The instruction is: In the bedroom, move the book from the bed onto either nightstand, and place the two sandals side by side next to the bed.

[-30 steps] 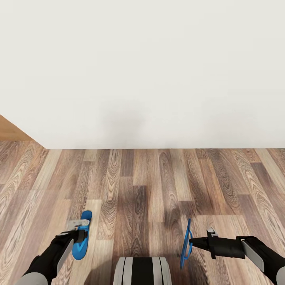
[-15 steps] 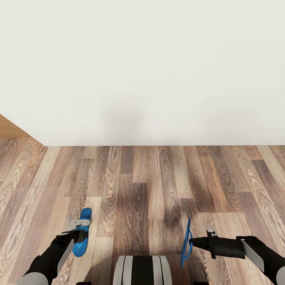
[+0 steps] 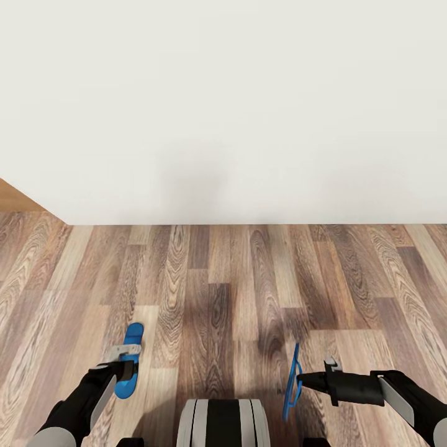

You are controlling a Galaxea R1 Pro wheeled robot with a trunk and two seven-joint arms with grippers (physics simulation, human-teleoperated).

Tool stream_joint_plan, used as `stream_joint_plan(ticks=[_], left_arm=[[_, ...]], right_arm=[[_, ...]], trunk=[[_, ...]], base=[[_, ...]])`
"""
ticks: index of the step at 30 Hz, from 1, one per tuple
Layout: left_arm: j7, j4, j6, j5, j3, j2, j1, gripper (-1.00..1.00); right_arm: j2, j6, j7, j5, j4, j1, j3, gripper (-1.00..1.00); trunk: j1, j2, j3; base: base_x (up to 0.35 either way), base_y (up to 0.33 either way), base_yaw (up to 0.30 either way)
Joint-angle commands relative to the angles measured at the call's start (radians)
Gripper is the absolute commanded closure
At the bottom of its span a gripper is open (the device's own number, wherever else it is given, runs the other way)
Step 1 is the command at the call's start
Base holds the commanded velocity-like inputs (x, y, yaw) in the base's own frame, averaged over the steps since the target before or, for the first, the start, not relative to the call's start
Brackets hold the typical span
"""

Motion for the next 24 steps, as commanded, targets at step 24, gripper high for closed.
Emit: stream_joint_plan(ticks=[24], left_arm=[[0.003,0.002,-0.038,-0.001,0.000,-0.008,0.001,-1.00]], right_arm=[[0.000,0.007,0.003,-0.007,0.000,-0.001,0.006,1.00]], trunk=[[0.000,0.000,-0.001]], base=[[0.095,0.000,0.000]])
